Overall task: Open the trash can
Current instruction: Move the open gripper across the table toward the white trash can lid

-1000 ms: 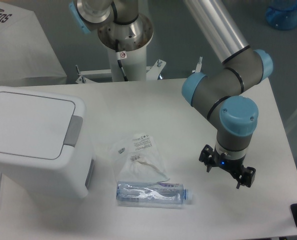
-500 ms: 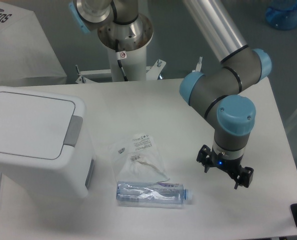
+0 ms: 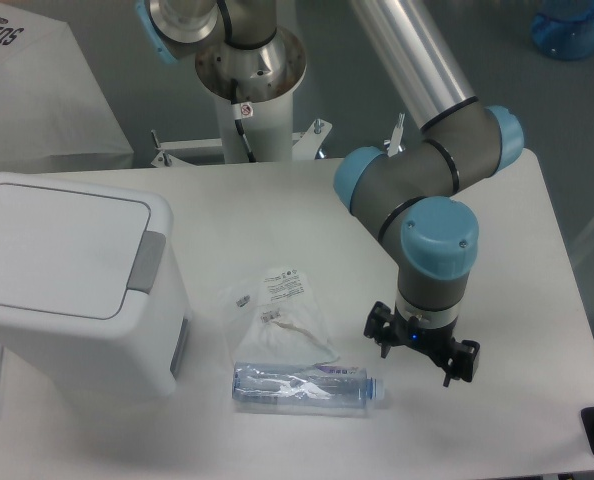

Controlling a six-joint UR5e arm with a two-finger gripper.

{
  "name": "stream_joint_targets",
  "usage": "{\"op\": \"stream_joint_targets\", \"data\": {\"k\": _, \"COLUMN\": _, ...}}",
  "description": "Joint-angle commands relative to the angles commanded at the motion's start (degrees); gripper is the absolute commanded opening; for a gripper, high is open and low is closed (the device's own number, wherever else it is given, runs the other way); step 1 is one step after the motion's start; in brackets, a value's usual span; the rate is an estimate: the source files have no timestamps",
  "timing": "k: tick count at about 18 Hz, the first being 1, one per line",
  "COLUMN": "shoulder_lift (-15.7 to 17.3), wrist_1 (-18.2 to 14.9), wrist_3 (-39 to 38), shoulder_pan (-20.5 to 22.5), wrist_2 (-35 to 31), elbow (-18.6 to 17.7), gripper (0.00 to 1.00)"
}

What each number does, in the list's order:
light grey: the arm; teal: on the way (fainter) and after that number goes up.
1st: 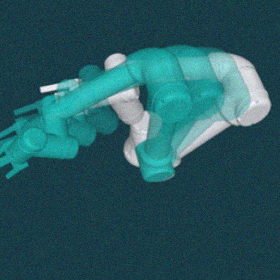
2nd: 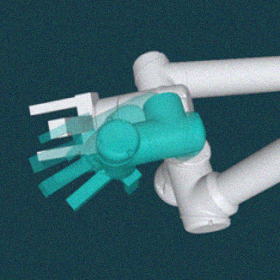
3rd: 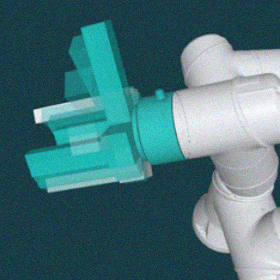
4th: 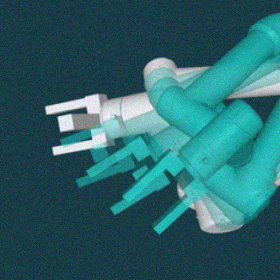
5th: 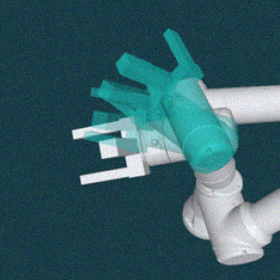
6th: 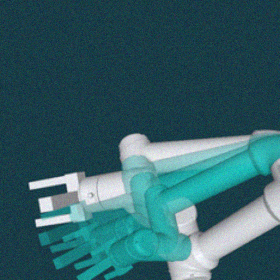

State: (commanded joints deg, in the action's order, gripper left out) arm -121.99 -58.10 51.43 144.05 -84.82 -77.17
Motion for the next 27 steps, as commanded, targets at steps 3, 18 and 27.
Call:
{"op": "stream_joint_targets", "data": {"k": 3, "shoulder_lift": 1.32, "wrist_1": -0.09, "wrist_3": -3.69, "shoulder_pan": -0.79, "wrist_2": 1.85, "elbow": 0.0, "gripper": 1.0}}
{"op": "stream_joint_targets", "data": {"k": 18, "shoulder_lift": 14.4, "wrist_1": -0.7, "wrist_3": -16.09, "shoulder_pan": -9.14, "wrist_2": 8.79, "elbow": -3.77, "gripper": 1.0}}
{"op": "stream_joint_targets", "data": {"k": 27, "shoulder_lift": 21.97, "wrist_1": -0.35, "wrist_3": -16.45, "shoulder_pan": -12.13, "wrist_2": 12.14, "elbow": -9.05, "gripper": 1.0}}
